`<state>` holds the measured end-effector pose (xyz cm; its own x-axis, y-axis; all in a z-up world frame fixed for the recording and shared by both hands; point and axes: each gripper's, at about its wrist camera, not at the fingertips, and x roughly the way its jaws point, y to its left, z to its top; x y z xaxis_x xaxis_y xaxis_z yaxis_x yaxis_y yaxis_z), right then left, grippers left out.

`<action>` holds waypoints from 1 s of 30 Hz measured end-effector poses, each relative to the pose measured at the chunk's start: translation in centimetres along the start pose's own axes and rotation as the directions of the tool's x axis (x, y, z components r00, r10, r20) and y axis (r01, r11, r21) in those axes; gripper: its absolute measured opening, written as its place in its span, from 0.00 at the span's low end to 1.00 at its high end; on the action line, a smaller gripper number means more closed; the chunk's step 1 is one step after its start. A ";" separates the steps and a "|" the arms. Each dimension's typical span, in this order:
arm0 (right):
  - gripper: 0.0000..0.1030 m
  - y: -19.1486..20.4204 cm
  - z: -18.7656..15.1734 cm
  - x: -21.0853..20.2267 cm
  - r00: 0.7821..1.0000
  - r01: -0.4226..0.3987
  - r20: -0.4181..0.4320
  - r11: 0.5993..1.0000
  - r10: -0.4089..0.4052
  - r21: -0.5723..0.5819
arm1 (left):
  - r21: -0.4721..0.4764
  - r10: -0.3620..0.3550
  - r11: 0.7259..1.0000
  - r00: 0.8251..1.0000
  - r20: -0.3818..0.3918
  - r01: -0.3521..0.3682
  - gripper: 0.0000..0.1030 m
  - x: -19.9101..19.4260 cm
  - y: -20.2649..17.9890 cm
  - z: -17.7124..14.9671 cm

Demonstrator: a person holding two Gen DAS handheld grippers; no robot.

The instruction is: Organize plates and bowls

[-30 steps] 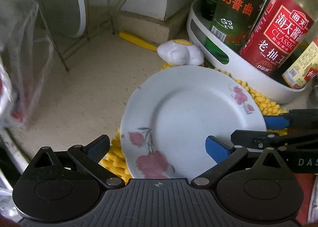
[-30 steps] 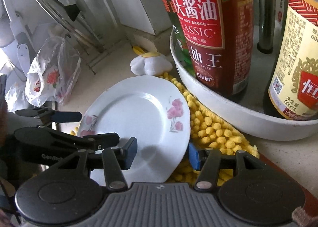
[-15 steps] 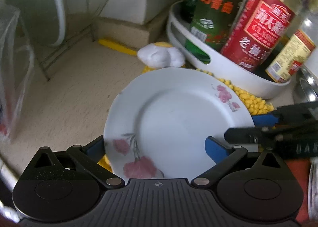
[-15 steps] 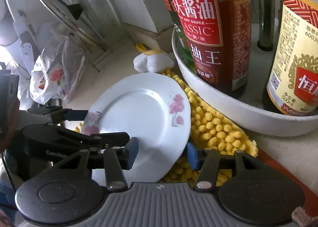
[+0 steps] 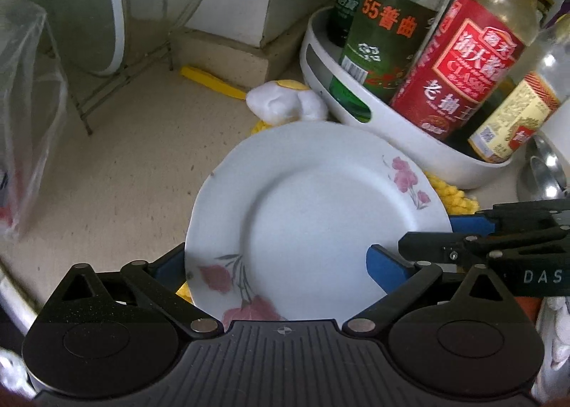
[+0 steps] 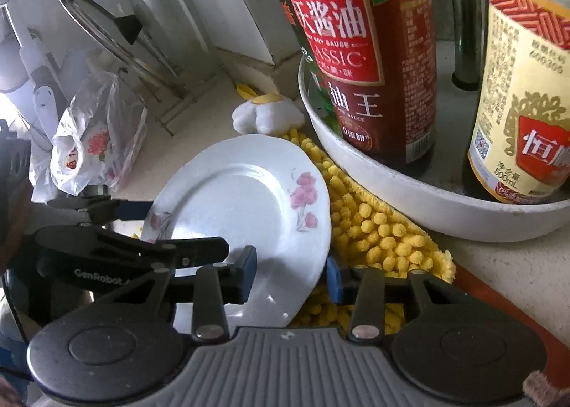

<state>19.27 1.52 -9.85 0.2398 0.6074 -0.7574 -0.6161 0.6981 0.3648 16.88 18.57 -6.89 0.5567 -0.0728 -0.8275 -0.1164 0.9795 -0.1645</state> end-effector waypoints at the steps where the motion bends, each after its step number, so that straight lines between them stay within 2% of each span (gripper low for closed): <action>1: 0.37 0.0 0.0 -0.3 1.000 0.000 0.002 1.000 0.000 0.002 | -0.001 -0.003 1.000 1.000 0.002 0.003 0.99 -0.5 -0.3 -0.3; 6: 0.37 -0.2 -0.9 -2.5 1.000 -0.014 0.010 0.999 0.014 0.030 | 0.020 -0.014 1.000 1.000 -0.010 0.014 0.99 -1.3 -1.9 -1.8; 8: 0.37 -0.4 -1.4 -2.8 1.000 -0.012 -0.012 0.999 0.012 0.031 | 0.040 0.002 0.999 0.999 -0.033 0.000 0.98 -0.7 -2.3 -2.5; 10: 0.37 -1.1 -2.0 -2.4 0.999 -0.008 -0.032 0.999 0.009 0.044 | 0.066 0.012 0.998 1.000 -0.019 -0.011 1.00 -0.5 -2.6 -2.9; 14: 0.37 -1.9 -2.2 -2.2 0.999 -0.024 -0.030 0.996 0.027 0.081 | 0.055 0.011 0.998 1.000 -0.014 -0.010 1.00 -0.6 -2.3 -3.0; 20: 0.37 -1.6 -2.9 -2.2 1.000 -0.021 0.002 0.999 0.021 0.038 | 0.008 0.029 1.000 1.000 -0.002 -0.029 0.99 -0.8 -2.6 -3.1; 30: 0.36 -1.5 -2.8 -3.8 0.999 -0.015 0.038 0.998 0.013 0.064 | -0.009 0.024 1.000 0.999 0.030 -0.023 0.99 -2.6 -4.2 -2.8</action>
<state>17.12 -2.90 -9.04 0.2607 0.6302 -0.7314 -0.5707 0.7116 0.4097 13.66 14.09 -5.54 0.5782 -0.0439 -0.8147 -0.1370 0.9792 -0.1500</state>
